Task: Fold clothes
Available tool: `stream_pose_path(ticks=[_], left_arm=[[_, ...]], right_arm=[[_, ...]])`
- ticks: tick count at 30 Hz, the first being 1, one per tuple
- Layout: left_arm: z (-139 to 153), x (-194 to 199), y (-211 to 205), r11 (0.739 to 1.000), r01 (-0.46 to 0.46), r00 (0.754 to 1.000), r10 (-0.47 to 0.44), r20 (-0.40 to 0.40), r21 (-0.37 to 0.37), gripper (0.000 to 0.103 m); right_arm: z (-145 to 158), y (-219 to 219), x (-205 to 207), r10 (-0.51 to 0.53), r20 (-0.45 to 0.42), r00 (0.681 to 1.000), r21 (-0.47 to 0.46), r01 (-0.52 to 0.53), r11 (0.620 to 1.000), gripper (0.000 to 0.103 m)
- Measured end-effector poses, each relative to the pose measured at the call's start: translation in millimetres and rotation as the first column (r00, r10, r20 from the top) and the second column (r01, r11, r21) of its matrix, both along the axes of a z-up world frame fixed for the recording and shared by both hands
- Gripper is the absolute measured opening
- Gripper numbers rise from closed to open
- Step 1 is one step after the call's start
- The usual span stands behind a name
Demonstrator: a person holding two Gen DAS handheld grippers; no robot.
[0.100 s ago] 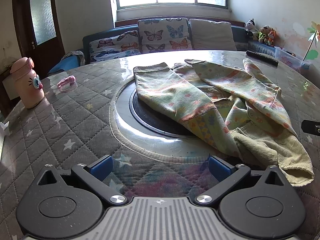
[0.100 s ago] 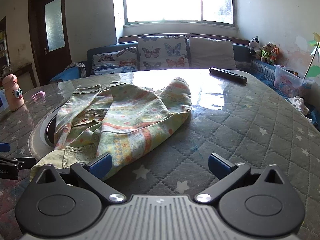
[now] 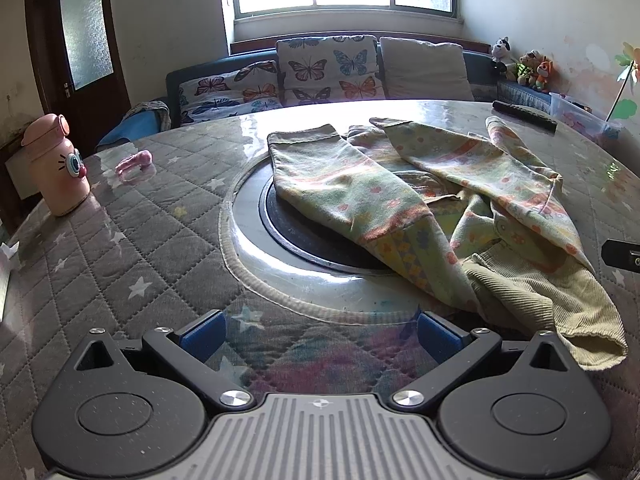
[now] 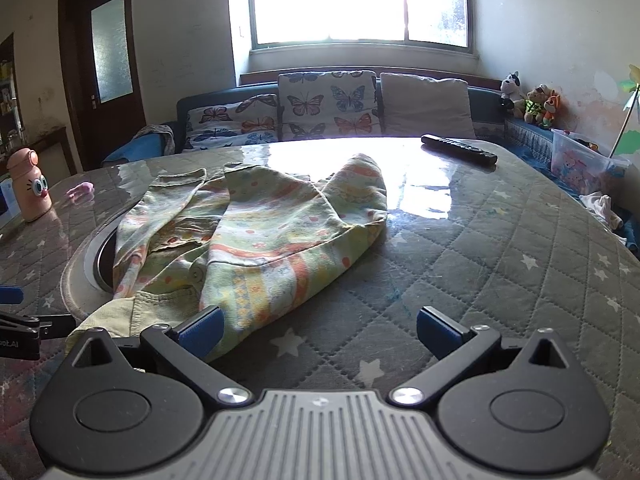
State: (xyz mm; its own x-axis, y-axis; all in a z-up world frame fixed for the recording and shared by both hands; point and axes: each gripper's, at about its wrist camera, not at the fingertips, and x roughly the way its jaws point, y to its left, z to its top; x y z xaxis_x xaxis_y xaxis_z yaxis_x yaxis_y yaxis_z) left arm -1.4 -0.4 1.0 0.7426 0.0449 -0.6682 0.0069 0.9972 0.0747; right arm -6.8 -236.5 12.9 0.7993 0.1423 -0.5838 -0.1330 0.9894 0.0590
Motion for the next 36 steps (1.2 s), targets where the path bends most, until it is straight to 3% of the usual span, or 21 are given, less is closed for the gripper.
stream_pose_path(ticks=[36], left_arm=[[4.9,-13.3,-11.6,1.000,0.005,1.000,-0.005,0.000,0.008,0.103]], right_arm=[[-4.4,11.1,-7.2,0.047,-0.020,0.999,0.011,-0.046,0.999,0.103]])
